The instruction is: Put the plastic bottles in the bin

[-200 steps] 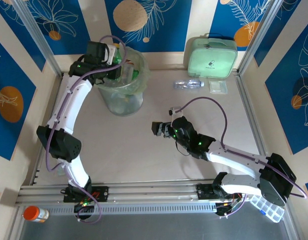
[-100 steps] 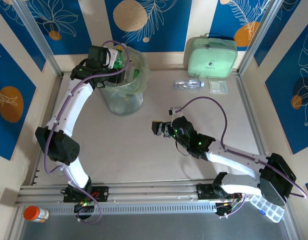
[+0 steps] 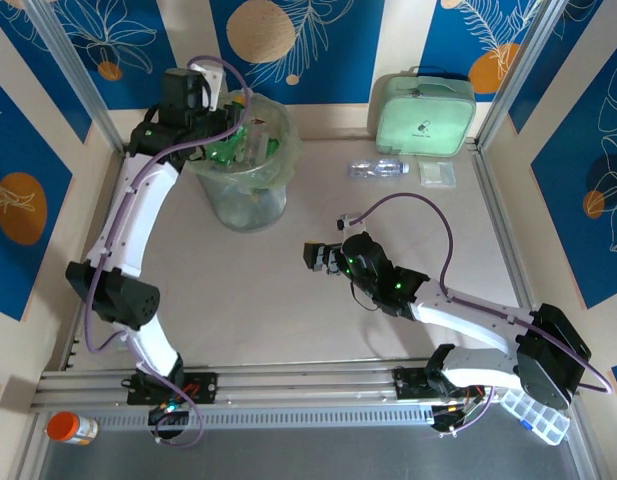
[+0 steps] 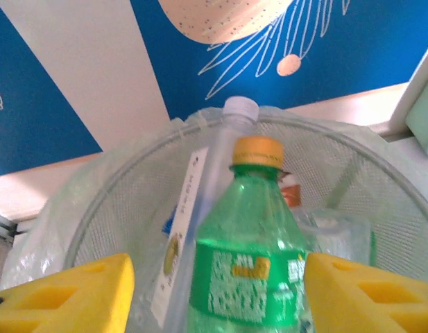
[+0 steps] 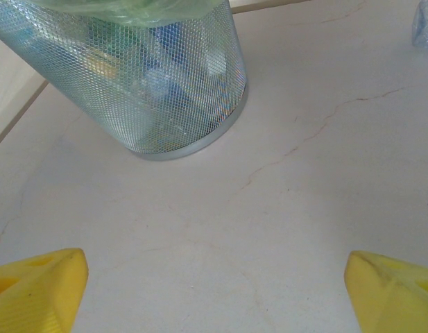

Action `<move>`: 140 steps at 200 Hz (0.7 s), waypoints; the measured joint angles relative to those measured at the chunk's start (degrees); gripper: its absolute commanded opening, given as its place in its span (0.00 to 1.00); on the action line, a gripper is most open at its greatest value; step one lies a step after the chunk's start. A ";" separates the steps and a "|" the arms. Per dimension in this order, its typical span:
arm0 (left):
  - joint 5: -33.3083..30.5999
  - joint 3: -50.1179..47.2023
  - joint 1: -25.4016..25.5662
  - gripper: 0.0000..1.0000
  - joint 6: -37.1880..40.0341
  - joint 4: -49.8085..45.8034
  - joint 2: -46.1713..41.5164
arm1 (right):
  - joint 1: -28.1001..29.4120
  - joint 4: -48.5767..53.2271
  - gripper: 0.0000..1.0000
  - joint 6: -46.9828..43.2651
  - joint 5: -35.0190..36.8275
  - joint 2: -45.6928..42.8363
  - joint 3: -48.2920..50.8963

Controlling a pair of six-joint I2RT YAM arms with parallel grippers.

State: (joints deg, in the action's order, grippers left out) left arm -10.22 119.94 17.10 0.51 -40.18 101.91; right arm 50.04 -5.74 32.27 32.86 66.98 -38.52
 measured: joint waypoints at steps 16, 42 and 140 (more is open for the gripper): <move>-0.20 3.41 0.00 0.60 0.02 -1.55 3.32 | 0.00 0.02 0.95 -0.26 0.00 0.02 -0.02; 1.07 4.96 0.00 0.55 -0.13 -3.80 7.32 | 0.00 0.28 0.95 -0.37 0.00 0.87 -0.68; 7.37 4.94 -0.11 0.47 0.63 -5.79 8.31 | 0.22 0.90 0.95 -0.37 0.00 1.18 -0.92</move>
State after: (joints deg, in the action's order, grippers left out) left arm -2.85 124.88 16.99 1.15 -45.98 110.21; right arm 50.26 -4.84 31.90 32.86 68.16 -39.44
